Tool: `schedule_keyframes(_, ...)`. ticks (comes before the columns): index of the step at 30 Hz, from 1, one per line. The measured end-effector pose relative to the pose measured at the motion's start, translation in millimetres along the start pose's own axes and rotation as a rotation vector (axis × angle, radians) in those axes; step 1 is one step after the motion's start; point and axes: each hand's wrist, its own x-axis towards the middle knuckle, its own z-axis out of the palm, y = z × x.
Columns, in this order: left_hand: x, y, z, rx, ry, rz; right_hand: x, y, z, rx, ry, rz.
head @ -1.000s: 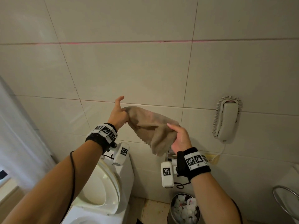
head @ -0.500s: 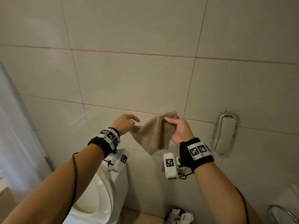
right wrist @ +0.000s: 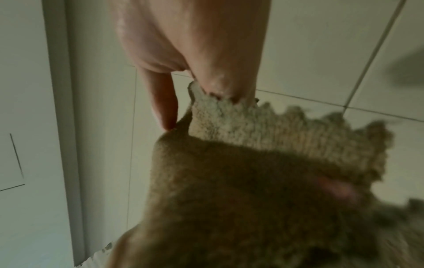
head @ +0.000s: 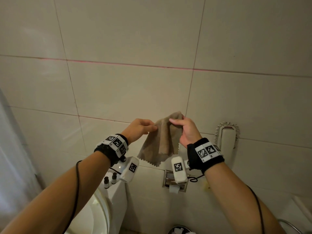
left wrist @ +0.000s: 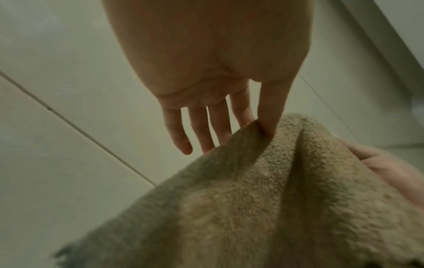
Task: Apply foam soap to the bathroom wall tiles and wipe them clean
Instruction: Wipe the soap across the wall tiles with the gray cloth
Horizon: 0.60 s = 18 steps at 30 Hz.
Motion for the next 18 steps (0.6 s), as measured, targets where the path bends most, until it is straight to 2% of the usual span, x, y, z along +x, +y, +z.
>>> schedule_keyframes(6, 12.3, 2.1, 2.3, -0.029, 0.019, 0.011, 8.6, -14.7, -19.2, -0.112, 0.136, -0.043)
schedule_keyframes(9, 14.0, 8.1, 4.9, -0.049, -0.011, -0.011, 20.2, -14.6, -33.0, -0.240, 0.219, 0.006)
schedule_keyframes(13, 20.0, 13.0, 13.4, -0.052, -0.041, -0.031, 34.0, -15.0, -42.9, -0.472, 0.246, 0.077)
schedule_keyframes(15, 23.7, 13.0, 17.2, -0.059, -0.039, -0.037, 39.2, -14.0, -45.7, -0.609, 0.289, 0.049)
schedule_keyframes(18, 28.1, 12.0, 21.3, -0.082, -0.005, -0.047, 41.7, -8.4, -51.4, -0.729, 0.374, -0.093)
